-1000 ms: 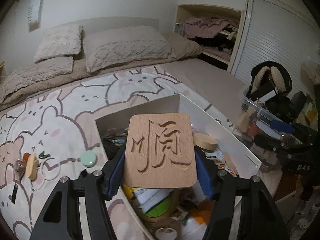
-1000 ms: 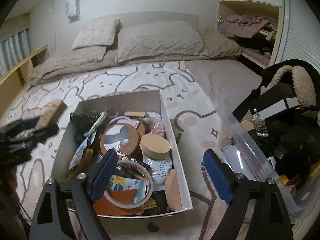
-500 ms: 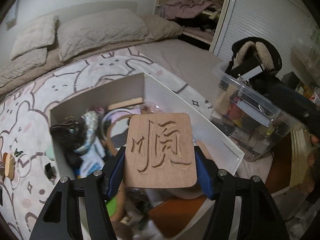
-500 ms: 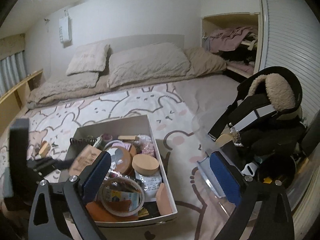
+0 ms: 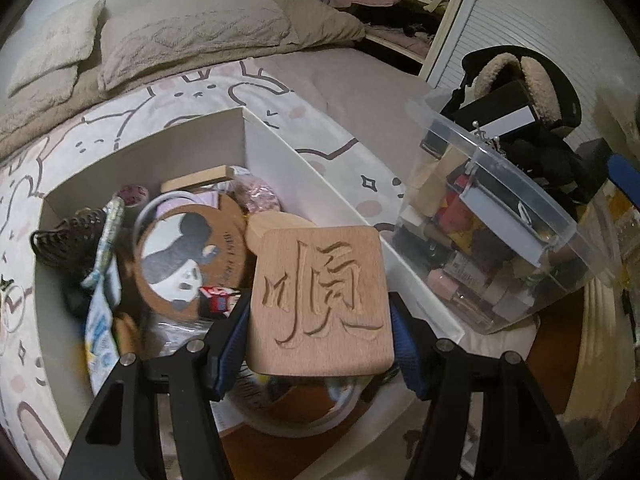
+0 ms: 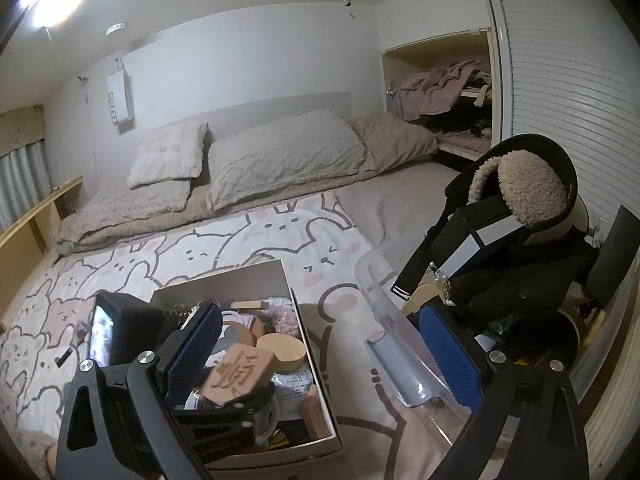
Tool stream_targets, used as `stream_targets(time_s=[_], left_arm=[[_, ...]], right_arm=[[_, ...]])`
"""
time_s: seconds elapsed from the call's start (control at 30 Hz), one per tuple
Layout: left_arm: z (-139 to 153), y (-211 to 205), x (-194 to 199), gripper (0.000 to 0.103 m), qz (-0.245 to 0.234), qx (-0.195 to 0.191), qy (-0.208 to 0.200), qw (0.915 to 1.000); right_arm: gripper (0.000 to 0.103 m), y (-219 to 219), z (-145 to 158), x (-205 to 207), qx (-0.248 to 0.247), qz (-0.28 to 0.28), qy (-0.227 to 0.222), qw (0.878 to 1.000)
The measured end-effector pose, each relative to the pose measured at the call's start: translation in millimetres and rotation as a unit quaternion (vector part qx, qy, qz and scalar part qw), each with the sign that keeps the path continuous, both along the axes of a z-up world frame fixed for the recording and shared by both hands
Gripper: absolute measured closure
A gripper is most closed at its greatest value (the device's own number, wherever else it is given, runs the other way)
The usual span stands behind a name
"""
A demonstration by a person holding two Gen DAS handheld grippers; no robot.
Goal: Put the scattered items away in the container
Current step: 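Lower the carved tile into the box and open the left tool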
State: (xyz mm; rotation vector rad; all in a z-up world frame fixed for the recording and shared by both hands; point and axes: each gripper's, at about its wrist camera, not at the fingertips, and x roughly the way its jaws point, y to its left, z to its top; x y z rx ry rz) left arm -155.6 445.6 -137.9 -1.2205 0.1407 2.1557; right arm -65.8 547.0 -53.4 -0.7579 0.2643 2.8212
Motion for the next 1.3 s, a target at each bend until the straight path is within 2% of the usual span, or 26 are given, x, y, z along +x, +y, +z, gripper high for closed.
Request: stream_targets(time_s=[0.03,0.07,0.13,0.77,0.87,0.93,1.13,1.3], left_arm=[[-0.2,2.4,1.2,0.035,-0.003,0.002,-0.001,1.0],[0.4,4.1,2.2,0.018,-0.005,0.003,-0.001,1.0],[3.0,4.5,6.9,0.001,-0.004,0.011,0.006,0.9999],[17.3,-16.4,5.8,0.001,0.014,0.019,0.01,0.9997],[12.8,-14.0,2.6,0.001,0.002,0.037,-0.021,0.9991],[6.8,-9.2,0.8,0.001,-0.017,0.055,-0.056,0.9968],[-10.7,1.7,-10.5,0.001,-0.024,0.062,-0.106,0.9921],[-11.7,0.6,-10.5,0.001,-0.032,0.091,-0.138,0.9858]], right_arm=[[0.004,1.6,0.1,0.8,-0.002,-0.001,0.001,1.0],[0.004,3.0,0.1,1.8,-0.004,-0.002,0.003,1.0],[0.004,6.2,0.2,3.5,-0.007,-0.006,0.006,1.0],[0.004,3.1,7.3,11.0,-0.013,-0.008,0.016,1.0],[0.004,1.8,10.3,13.6,-0.013,-0.007,0.019,1.0],[0.004,1.8,11.4,14.0,-0.012,-0.008,0.02,1.0],[0.004,5.2,14.2,15.6,-0.014,-0.011,0.02,1.0],[0.004,8.6,13.5,16.7,-0.014,-0.014,0.017,1.0]])
